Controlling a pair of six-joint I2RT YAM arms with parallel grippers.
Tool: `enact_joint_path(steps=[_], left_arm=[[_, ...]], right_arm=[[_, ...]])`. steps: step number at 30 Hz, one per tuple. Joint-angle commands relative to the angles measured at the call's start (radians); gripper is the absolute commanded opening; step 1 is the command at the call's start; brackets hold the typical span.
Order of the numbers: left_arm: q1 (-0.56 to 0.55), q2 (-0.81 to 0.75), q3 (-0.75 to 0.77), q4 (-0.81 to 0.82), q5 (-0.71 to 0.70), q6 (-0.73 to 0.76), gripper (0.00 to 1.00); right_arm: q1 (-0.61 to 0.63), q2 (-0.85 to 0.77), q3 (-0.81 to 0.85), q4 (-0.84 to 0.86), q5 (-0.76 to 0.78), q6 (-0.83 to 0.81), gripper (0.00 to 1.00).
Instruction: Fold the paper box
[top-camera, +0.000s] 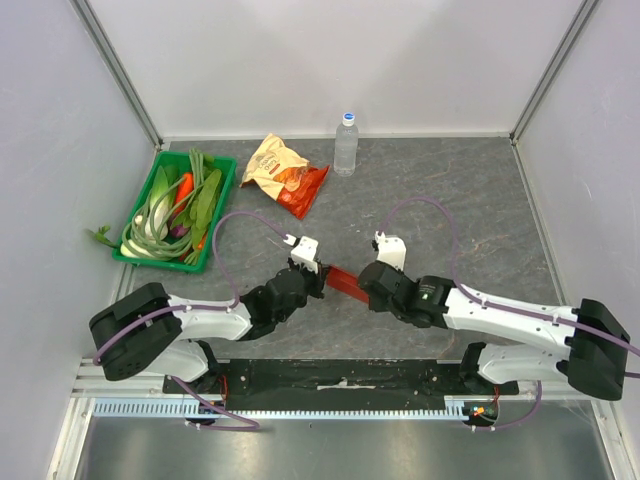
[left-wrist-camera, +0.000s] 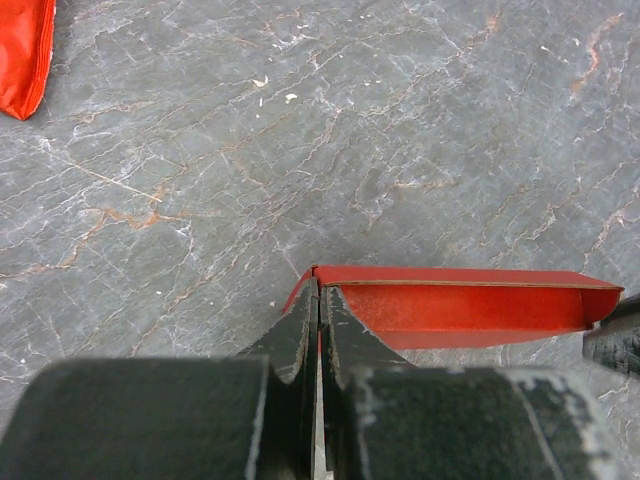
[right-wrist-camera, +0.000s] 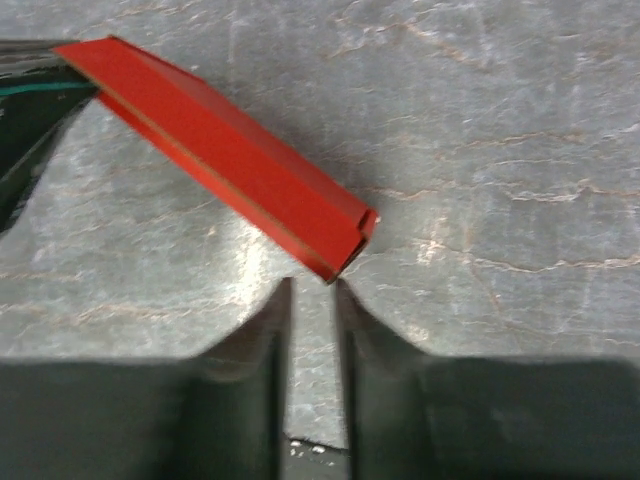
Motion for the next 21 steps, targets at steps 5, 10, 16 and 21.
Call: enact_joint_path(steps=[5,10,16,21], left_arm=[[-0.035,0.046,-0.061,-0.206,0.034,-0.053,0.02],[-0.043,0.046,-0.063,-0.212,0.019,-0.054,0.02],[-0.050,0.053,-0.072,-0.206,0.002,-0.059,0.02],[-0.058,0.049,-0.073,-0.208,-0.018,-0.061,0.02]], right_arm=[[0.005,-0.201,0.033,0.014,-0.134,-0.132,0.57],[-0.102,-0.238,0.113,-0.015,-0.142,-0.097,0.60],[-0.241,-0.210,-0.064,0.329,-0.281,0.169,0.38],[-0.247,-0.178,-0.201,0.695,-0.316,0.300,0.41]])
